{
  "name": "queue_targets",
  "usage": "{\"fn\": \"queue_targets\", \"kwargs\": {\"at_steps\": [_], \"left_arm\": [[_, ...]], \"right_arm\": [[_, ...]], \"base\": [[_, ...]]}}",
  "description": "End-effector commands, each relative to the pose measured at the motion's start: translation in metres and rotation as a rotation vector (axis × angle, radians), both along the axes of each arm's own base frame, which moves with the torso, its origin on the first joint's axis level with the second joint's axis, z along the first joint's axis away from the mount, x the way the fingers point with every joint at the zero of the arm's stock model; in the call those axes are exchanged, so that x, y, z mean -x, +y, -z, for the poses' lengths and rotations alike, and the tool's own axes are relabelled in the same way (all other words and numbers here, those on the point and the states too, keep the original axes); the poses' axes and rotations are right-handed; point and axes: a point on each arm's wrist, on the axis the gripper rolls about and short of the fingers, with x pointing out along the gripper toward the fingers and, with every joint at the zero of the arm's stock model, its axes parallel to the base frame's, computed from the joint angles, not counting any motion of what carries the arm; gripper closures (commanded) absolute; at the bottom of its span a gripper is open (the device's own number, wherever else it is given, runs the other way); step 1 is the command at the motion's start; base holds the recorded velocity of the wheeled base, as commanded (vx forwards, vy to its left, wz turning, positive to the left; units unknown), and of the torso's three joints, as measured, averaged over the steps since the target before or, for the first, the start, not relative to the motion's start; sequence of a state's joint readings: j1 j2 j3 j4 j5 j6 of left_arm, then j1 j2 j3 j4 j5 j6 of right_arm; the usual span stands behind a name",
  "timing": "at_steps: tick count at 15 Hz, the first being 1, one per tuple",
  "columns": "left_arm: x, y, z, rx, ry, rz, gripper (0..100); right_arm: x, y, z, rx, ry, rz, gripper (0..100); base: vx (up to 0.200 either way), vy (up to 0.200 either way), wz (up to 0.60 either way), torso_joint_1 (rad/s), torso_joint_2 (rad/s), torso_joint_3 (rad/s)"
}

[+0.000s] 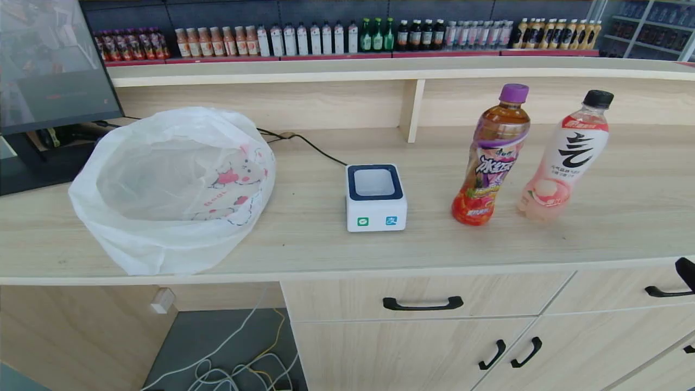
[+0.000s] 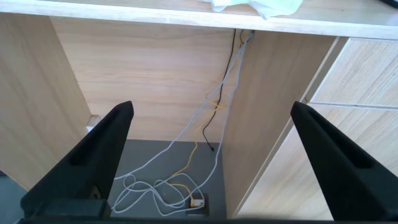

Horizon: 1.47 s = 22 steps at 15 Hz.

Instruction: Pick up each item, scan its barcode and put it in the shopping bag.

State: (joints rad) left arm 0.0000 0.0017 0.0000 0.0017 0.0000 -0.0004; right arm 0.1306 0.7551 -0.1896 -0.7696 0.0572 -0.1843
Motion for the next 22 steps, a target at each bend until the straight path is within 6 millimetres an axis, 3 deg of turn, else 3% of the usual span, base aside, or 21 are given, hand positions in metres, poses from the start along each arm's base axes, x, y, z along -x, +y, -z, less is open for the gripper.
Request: {"fn": "queue_targets", "kwargs": {"at_steps": [1,5,8,10,14,16,22], "left_arm": [[0.0,0.0,0.0,0.0,0.0,0.0,0],[0.0,0.0,0.0,0.001,0.0,0.0,0],[0.0,0.0,0.0,0.001,0.0,0.0,0],[0.0,0.0,0.0,0.0,0.0,0.0,0],[0.0,0.0,0.0,0.001,0.0,-0.002,0],[0.0,0.0,0.0,0.001,0.0,-0.002,0],[0.0,0.0,0.0,0.001,0.0,-0.002,0]], "right_arm": [[-0.037,0.007,0.016,0.008,0.07,-0.023,0],[-0.065,0.027,0.002,-0.041,-0.014,-0.125,0],[-0.089,0.054,-0.008,-0.114,-0.068,-0.238,0],[-0.095,0.072,-0.016,-0.178,-0.083,-0.258,0],[-0.102,0.084,-0.027,-0.143,-0.119,-0.284,0],[-0.098,0.082,-0.008,-0.129,-0.035,-0.286,0],[-0.101,0.084,0.012,-0.074,0.019,-0.27,0]], "base": [[0.0,0.0,0.0,0.0,0.0,0.0],[0.0,0.0,0.0,0.0,0.0,0.0],[0.0,0.0,0.0,0.0,0.0,0.0],[0.0,0.0,0.0,0.0,0.0,0.0],[0.0,0.0,0.0,0.0,0.0,0.0],[0.0,0.0,0.0,0.0,0.0,0.0],[0.0,0.0,0.0,0.0,0.0,0.0]]}}
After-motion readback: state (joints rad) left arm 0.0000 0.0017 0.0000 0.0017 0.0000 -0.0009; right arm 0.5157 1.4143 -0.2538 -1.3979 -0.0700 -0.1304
